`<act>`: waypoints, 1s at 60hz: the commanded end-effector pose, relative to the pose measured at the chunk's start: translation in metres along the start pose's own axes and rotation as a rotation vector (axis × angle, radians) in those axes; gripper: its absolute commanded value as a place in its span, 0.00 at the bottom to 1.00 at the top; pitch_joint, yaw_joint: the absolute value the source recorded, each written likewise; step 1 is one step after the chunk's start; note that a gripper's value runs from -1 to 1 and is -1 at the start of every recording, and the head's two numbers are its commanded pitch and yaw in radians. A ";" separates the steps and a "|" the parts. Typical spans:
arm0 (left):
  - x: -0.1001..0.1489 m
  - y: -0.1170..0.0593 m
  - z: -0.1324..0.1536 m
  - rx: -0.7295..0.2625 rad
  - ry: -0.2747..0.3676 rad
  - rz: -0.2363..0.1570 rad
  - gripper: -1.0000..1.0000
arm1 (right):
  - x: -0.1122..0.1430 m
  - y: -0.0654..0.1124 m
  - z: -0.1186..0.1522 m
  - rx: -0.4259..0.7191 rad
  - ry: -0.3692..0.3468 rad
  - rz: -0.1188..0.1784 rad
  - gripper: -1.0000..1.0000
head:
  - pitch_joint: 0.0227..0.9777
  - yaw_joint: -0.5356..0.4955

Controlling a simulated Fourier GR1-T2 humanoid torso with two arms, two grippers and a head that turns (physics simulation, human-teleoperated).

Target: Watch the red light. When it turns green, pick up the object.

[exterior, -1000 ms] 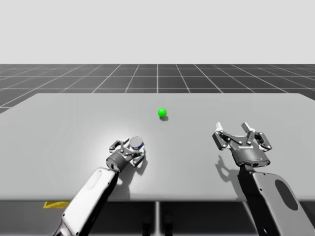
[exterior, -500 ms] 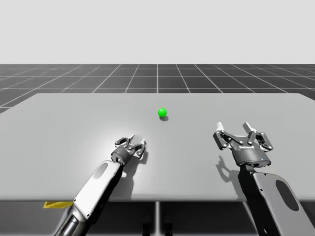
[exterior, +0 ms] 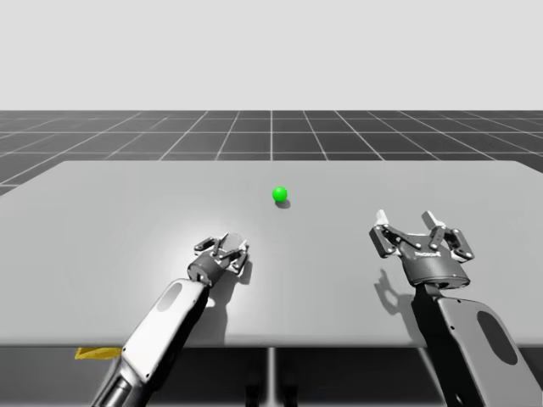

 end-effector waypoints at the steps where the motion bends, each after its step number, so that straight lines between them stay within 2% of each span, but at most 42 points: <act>1: -0.020 -0.008 0.004 -0.101 0.058 -0.010 1.00 | 0.000 -0.001 0.000 -0.005 -0.008 0.003 0.00 | 0.48 0.75; 8: -0.020 -0.009 0.004 -0.097 0.057 -0.008 1.00 | 0.000 -0.002 0.001 -0.003 -0.008 -0.002 0.00 | 0.42 0.75; 23: -0.004 -0.004 0.009 -0.085 0.009 0.012 1.00 | 0.000 -0.003 0.000 0.012 0.001 -0.015 0.00 | 0.42 0.75; 27: 0.009 0.000 0.014 -0.082 -0.019 -0.007 1.00 | 0.000 -0.003 0.000 0.012 0.003 -0.016 0.00 | 0.42 0.75; 34: 0.030 0.006 0.026 -0.076 -0.067 -0.016 1.00 | 0.000 -0.004 -0.001 0.011 0.007 -0.018 0.00 | 0.43 0.75; 39: 0.051 0.012 0.033 -0.058 -0.111 -0.048 1.00 | 0.000 -0.004 -0.001 0.012 0.008 -0.018 0.00 | 0.43 0.76; 60: 0.128 0.037 0.059 0.020 -0.277 -0.088 1.00 | 0.000 -0.006 -0.002 0.006 0.009 -0.018 0.00 | 0.44 0.76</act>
